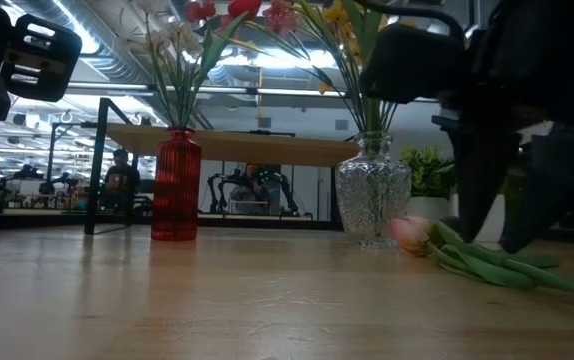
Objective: Pick and place flowers into a vace then onto a shelf
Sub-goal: Put the black flower into the red flower vase
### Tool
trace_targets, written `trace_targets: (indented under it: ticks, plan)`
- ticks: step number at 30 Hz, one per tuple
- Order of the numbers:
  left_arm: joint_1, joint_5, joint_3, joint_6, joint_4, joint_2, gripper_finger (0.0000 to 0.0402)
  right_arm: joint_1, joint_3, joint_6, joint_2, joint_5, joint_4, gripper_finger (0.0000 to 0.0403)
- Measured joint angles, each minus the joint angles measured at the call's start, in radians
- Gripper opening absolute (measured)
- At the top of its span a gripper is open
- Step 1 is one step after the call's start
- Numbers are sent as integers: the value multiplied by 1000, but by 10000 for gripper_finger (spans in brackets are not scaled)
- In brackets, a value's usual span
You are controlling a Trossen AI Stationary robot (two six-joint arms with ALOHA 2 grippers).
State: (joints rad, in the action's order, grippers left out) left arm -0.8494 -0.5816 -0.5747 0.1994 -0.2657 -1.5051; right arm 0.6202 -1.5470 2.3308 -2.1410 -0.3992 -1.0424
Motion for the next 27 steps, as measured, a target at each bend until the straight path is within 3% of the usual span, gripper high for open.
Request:
trace_targets:
  ticks: [27]
  plan:
    - [0,0,0,0,0,0,2,-35,1,-39,1,37,-19,117]
